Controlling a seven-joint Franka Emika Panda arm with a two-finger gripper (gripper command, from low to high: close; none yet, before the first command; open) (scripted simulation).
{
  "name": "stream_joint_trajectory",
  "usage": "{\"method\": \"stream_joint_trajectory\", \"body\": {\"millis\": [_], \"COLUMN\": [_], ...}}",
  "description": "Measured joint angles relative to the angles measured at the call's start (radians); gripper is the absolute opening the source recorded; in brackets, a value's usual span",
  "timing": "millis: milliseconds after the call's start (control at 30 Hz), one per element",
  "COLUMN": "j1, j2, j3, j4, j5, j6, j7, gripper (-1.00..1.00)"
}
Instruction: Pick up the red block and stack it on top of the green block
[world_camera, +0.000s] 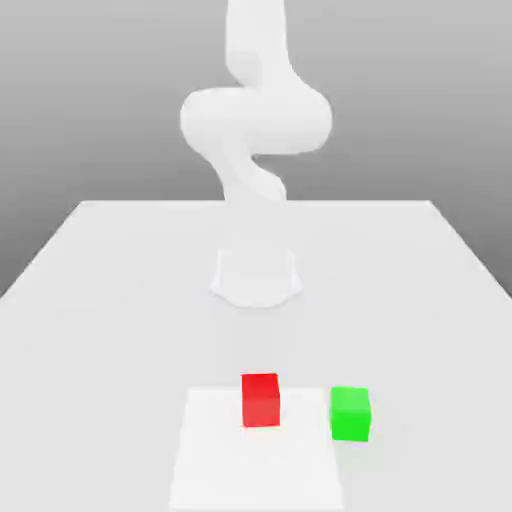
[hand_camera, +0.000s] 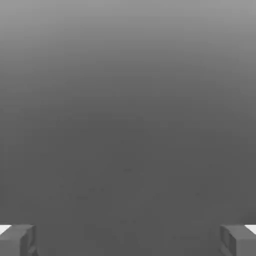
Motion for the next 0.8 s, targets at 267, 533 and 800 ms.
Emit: {"method": "stream_joint_trajectory", "body": {"millis": [267, 533, 800], "j1": [0.011, 0.020, 0.020], "j2": [0.268, 0.569, 0.898], "j3": [-0.005, -0.008, -0.003], "j4": [-0.220, -0.456, -0.485], "j5": [-0.002, 0.000, 0.006], "j6": [0.189, 0.397, 0.663], "j7": [-0.018, -0.041, -0.051], "gripper": [0.00, 0.00, 0.00]}}
